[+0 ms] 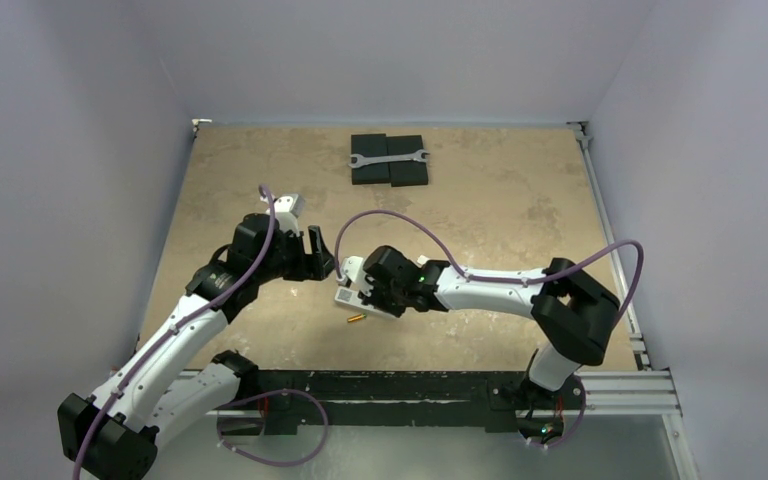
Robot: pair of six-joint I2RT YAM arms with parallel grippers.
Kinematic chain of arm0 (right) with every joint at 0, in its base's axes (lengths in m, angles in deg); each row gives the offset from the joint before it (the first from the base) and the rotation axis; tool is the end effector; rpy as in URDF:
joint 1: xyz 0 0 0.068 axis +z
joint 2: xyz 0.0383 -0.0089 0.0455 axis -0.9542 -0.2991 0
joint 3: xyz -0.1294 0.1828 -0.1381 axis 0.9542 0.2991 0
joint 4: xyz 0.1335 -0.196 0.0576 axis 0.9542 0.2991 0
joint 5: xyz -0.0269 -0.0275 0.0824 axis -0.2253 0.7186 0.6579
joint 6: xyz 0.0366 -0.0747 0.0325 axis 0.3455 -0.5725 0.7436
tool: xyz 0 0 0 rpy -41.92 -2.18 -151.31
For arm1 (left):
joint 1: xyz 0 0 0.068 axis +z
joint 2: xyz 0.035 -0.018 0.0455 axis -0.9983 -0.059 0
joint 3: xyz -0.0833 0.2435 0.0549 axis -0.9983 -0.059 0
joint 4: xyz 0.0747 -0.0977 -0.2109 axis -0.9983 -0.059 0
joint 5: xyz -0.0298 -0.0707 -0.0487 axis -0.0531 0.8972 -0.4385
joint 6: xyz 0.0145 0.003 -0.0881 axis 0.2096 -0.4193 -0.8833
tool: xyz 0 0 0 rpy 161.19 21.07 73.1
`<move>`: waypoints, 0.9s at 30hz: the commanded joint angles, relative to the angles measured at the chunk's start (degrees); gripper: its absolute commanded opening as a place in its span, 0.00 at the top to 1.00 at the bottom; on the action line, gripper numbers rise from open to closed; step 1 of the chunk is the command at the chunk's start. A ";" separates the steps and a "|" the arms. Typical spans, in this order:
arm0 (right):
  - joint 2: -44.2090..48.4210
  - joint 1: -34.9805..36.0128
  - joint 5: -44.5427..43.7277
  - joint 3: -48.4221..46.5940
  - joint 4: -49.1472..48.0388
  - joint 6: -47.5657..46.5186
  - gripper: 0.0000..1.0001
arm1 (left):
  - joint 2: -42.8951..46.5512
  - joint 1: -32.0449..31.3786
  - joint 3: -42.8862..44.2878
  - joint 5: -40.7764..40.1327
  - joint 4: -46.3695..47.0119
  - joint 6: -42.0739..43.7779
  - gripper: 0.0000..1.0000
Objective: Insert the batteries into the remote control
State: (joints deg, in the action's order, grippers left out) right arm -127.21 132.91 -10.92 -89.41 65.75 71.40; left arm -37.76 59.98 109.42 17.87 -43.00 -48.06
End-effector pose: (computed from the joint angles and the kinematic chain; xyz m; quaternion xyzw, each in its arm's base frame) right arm 0.1717 0.2960 0.1478 -0.5554 0.7741 0.1115 0.2824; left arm 0.1873 -0.1052 0.2507 0.0119 0.8870 -0.2629 0.3795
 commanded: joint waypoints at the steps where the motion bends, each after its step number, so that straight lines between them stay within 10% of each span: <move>1: -0.20 -0.20 0.80 -2.47 -1.03 0.65 0.84 | 0.93 0.62 -0.14 0.58 1.57 1.25 0.29; 27: -1.43 -0.20 0.75 -2.96 -0.21 1.15 0.73 | 0.71 0.62 -0.13 0.75 1.49 1.25 0.29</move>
State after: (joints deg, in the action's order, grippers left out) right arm -128.35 132.91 -10.92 -90.18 65.93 71.82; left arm -37.74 60.00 109.42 17.90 -43.00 -48.08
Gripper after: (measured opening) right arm 0.260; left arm 0.711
